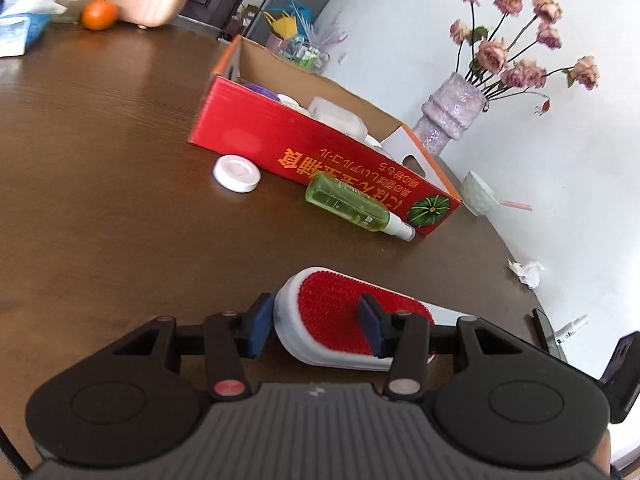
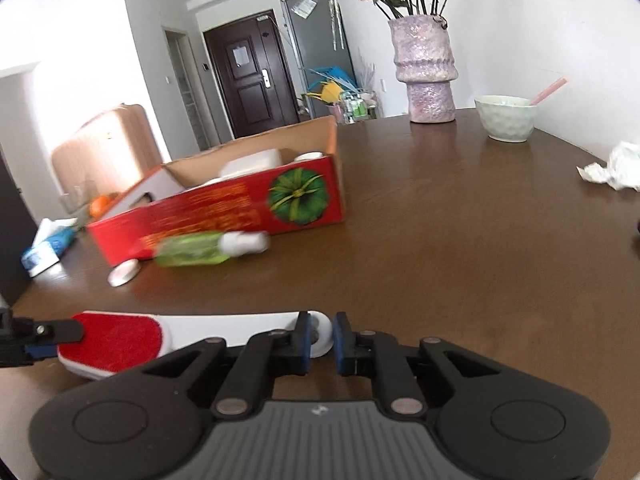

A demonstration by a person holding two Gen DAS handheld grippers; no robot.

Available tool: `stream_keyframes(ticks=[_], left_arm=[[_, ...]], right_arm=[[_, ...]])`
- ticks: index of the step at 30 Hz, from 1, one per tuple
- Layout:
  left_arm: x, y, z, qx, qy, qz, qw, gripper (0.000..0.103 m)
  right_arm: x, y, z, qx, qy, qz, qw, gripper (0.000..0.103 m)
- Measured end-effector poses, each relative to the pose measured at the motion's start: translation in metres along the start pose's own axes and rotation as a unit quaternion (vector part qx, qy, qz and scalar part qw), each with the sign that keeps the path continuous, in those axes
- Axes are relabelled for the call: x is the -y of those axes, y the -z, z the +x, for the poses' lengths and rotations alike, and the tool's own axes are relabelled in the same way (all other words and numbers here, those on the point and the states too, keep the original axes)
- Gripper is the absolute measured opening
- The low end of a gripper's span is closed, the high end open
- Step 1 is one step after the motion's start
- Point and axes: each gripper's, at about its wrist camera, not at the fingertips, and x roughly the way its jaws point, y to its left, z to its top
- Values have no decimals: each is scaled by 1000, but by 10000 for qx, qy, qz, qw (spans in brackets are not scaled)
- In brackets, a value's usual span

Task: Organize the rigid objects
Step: 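Lift the lint brush with both tools and carry it over the box, then lower the lint brush into the box and open both tools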

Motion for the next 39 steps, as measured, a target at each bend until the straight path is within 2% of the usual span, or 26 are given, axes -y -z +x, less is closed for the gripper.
stream_keyframes(ticks=[3, 7, 10, 13, 15, 19, 24, 27, 32, 34, 39], left_arm=[[-2, 6, -13, 36, 37, 16, 10000, 47], [3, -2, -21, 179, 84, -42, 9998, 47], [10, -21, -21, 345, 127, 36, 9993, 47], [21, -53, -15, 602, 227, 248, 9976, 47], [28, -80, -4, 743, 288, 359, 9962, 47], [26, -127, 35, 589, 440, 238, 9970, 47], [7, -165, 92, 293, 409, -86, 9987, 47], [2, -170, 117, 185, 279, -70, 9994, 49], [1, -170, 144, 147, -159, 375, 9991, 51], [-3, -169, 147, 194, -152, 433, 9988, 51], [-1, -165, 146, 255, -149, 712, 9970, 52]], right_arm=[[-2, 8, -17, 67, -121, 250, 9996, 12], [-4, 1, -28, 266, -178, 327, 9990, 12], [-6, -16, -29, 415, -249, 312, 9983, 15], [-5, -42, -22, 612, -330, 316, 9971, 15], [-6, -63, -14, 762, -331, 282, 9961, 15], [-6, -106, 14, 1025, -207, 161, 9944, 15], [-1, -140, 66, 897, -141, 160, 9957, 15], [-6, -144, 96, 816, 147, -229, 9963, 14], [-12, -137, 122, 708, 179, -681, 9950, 14], [-17, -132, 126, 683, 138, -812, 9943, 14], [-29, -124, 138, 643, 341, -1175, 9904, 15]])
